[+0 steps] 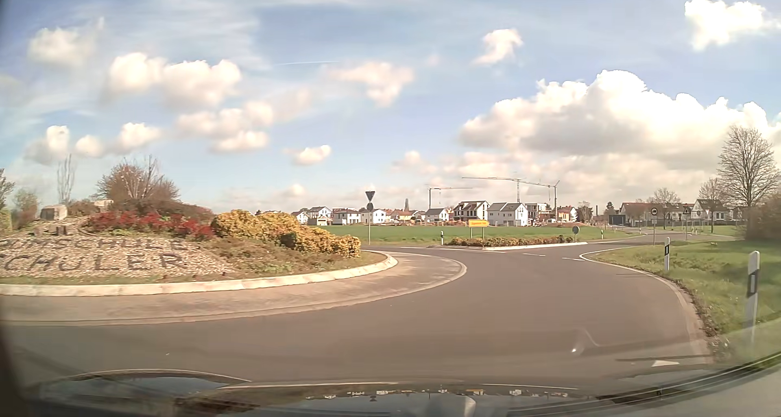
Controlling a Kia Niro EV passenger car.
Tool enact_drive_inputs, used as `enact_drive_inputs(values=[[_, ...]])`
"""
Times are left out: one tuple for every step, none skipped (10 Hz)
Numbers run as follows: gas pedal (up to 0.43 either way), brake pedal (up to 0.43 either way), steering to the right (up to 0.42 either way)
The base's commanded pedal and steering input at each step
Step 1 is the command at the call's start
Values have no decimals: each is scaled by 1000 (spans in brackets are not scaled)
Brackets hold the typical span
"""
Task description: Follow the waypoints while adhering to traffic rules and regulations
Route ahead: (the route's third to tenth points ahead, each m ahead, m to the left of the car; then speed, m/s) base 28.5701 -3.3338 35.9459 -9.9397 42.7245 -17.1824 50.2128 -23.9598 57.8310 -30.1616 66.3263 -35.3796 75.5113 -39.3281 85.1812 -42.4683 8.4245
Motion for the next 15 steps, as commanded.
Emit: enact_drive_inputs(values=[[138, 0, 134], [150, 0, 133], [169, 0, 131], [169, 0, 127], [177, 0, 118], [177, 0, 111], [197, 0, 102], [197, 0, 90], [197, 0, 79], [197, 0, 67], [197, 0, 63], [197, 0, 62], [197, 0, 62], [197, 0, 62], [197, 0, 63]])
